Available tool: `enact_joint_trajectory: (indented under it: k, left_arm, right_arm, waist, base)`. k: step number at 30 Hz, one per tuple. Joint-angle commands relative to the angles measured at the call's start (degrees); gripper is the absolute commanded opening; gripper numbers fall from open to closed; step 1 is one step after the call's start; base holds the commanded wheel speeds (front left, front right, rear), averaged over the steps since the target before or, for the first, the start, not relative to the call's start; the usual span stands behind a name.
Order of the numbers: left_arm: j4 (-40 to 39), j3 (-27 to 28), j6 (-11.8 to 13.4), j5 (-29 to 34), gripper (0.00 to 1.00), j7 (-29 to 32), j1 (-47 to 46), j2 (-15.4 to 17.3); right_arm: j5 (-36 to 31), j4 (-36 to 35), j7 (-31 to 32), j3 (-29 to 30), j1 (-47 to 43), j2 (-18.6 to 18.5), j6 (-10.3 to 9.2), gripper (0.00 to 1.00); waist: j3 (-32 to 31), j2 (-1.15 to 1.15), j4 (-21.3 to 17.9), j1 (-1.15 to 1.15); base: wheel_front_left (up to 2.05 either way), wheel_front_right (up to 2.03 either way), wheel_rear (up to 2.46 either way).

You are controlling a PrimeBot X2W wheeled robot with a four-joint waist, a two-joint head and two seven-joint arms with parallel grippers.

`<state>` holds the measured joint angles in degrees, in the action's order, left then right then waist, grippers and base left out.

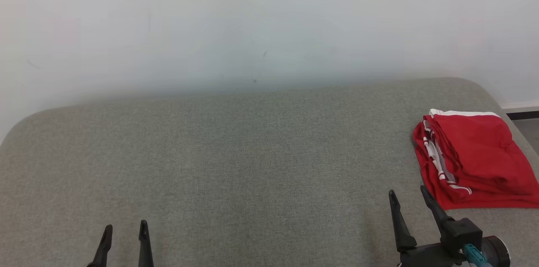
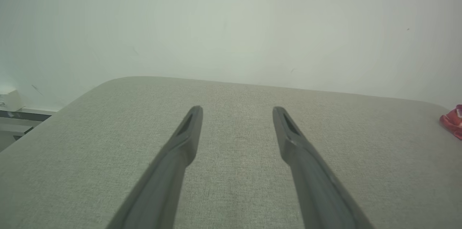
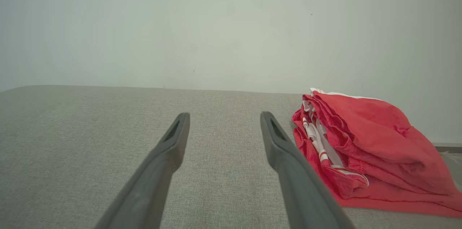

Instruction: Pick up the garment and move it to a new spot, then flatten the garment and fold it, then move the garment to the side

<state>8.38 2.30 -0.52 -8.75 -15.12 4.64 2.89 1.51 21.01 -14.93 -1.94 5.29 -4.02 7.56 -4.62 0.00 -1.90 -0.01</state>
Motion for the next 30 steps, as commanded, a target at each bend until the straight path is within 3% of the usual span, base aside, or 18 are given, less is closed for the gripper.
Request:
enact_joint_trajectory:
  k: [1,30]
  left_arm:
    - [-0.1,-0.3,0.3,-0.2,1.00,0.0,-0.1,0.0]
    - [0.4,-1.3,1.0,-1.6,1.00,0.0,0.4,0.0]
  right_arm:
    - [0.4,-0.4,-0.3,0.5,-0.8,0.3,-0.17,1.00]
    - [1.4,-1.6,0.7,0.0,-1.6,1.2,-0.18,1.00]
  waist:
    - [0.0,0.00,-0.2,0.01]
    - [0.3,0.00,-1.8,0.01]
  base:
    - [0.00,0.00,0.00]
    - [0.00,0.00,0.00]
